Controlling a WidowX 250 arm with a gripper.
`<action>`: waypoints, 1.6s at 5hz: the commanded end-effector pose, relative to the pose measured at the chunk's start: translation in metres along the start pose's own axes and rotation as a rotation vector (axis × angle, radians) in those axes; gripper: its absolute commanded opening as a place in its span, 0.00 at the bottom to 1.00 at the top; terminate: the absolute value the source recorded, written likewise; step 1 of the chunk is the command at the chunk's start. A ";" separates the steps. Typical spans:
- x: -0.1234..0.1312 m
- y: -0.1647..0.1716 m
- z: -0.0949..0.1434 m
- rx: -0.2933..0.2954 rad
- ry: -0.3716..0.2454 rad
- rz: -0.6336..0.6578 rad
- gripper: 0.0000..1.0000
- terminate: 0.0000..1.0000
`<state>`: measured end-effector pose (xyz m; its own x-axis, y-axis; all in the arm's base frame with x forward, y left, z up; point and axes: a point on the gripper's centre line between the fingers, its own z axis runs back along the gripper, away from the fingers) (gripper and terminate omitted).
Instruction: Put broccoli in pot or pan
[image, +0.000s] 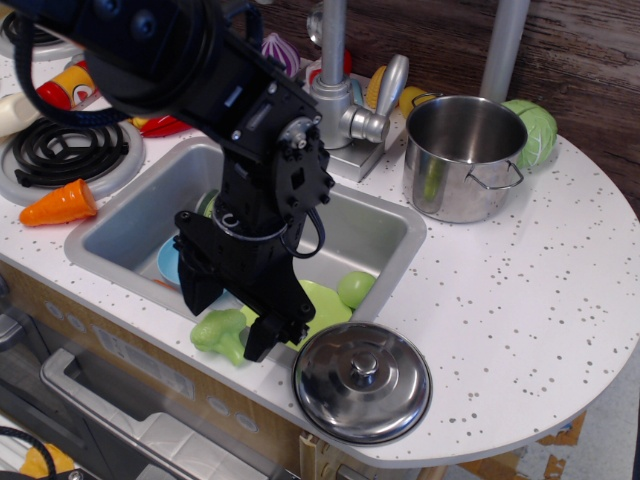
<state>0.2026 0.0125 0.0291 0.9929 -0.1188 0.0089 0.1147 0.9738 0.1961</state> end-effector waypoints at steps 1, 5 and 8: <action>0.000 0.010 -0.008 -0.016 -0.027 -0.015 1.00 0.00; -0.002 0.020 -0.025 -0.200 -0.049 -0.004 1.00 0.00; 0.010 0.010 -0.020 -0.218 -0.064 0.023 0.00 0.00</action>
<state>0.2122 0.0114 0.0214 0.9927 -0.1185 0.0221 0.1178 0.9926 0.0301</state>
